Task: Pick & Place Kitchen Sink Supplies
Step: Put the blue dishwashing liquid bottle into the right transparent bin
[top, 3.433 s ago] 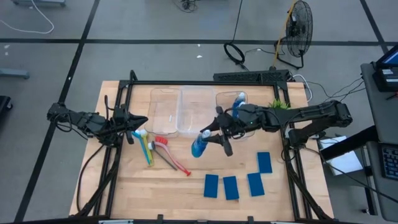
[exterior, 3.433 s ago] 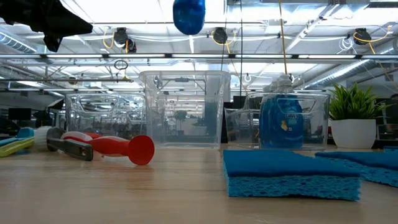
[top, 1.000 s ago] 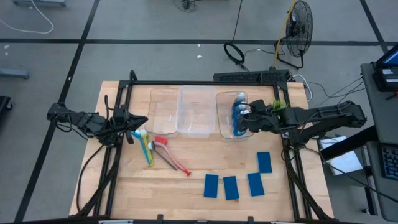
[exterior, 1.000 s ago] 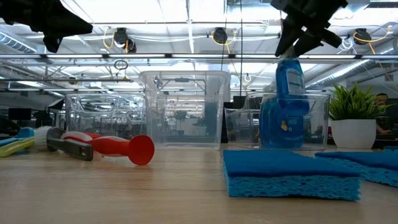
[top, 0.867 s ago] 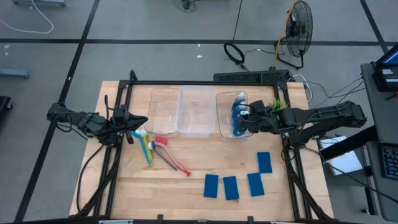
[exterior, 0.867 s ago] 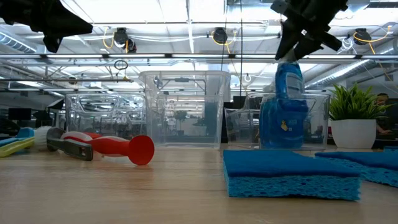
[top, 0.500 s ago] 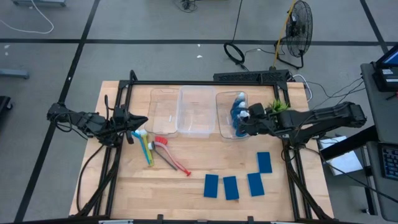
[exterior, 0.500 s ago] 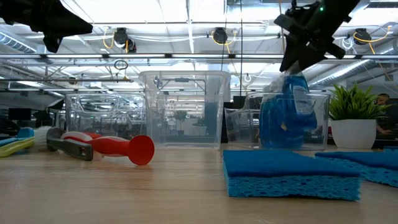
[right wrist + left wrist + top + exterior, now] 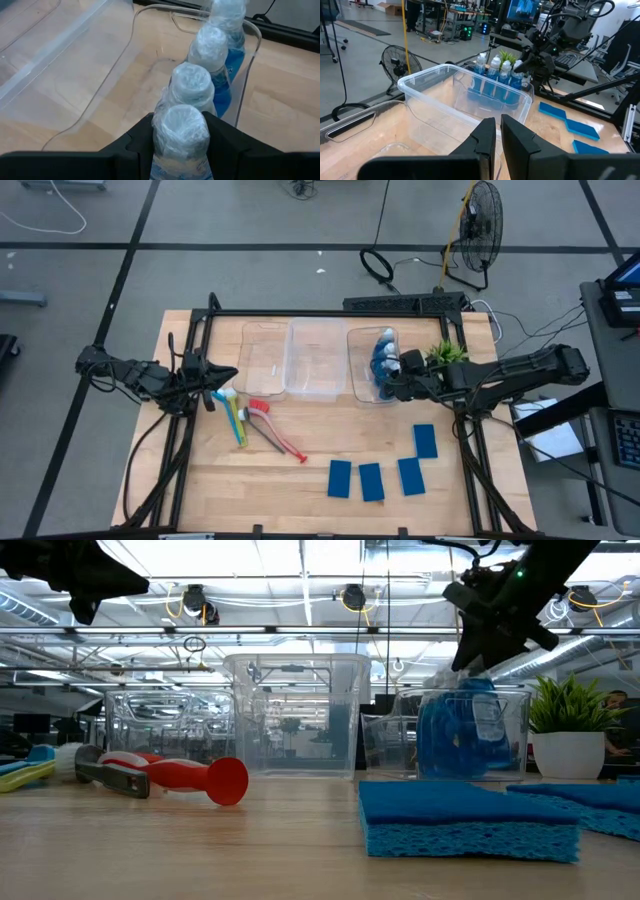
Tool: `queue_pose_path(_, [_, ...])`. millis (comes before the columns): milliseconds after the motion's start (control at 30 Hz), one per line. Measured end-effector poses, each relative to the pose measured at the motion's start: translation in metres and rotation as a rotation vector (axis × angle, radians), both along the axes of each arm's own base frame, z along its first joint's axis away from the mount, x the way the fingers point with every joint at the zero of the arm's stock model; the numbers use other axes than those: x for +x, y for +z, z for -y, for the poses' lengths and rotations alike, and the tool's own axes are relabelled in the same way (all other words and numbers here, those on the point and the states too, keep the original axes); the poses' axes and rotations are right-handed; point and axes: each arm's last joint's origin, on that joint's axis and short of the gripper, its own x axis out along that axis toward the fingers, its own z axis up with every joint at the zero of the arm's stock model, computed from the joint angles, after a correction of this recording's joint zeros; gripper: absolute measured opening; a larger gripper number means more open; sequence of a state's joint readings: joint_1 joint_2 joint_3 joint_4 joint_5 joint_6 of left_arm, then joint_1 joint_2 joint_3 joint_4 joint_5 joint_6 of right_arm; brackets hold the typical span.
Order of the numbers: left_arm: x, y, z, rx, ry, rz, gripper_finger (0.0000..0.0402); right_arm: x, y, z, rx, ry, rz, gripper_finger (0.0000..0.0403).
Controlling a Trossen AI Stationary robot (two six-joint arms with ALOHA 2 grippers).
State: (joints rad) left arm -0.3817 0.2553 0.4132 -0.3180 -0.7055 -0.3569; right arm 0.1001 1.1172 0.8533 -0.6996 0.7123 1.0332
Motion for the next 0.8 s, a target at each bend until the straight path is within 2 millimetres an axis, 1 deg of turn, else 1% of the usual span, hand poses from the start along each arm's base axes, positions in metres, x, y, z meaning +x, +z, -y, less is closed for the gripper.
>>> queue_pose_path(367, [0.000, 0.000, 0.000, 0.000, 0.002, 0.000, 0.0033, 0.000, -0.017, 0.000, -0.021, -0.013, 0.031, 0.0131])
queue_pose_path(567, [0.000, 0.000, 0.000, -0.012, 0.004, 0.005, 0.0033, 0.000, -0.017, 0.000, -0.018, -0.013, 0.031, 0.0132])
queue_pose_path(800, [0.000, 0.000, 0.000, -0.013, 0.004, 0.005, 0.0033, 0.001, -0.017, 0.000, 0.014, 0.006, 0.043, 0.0147])
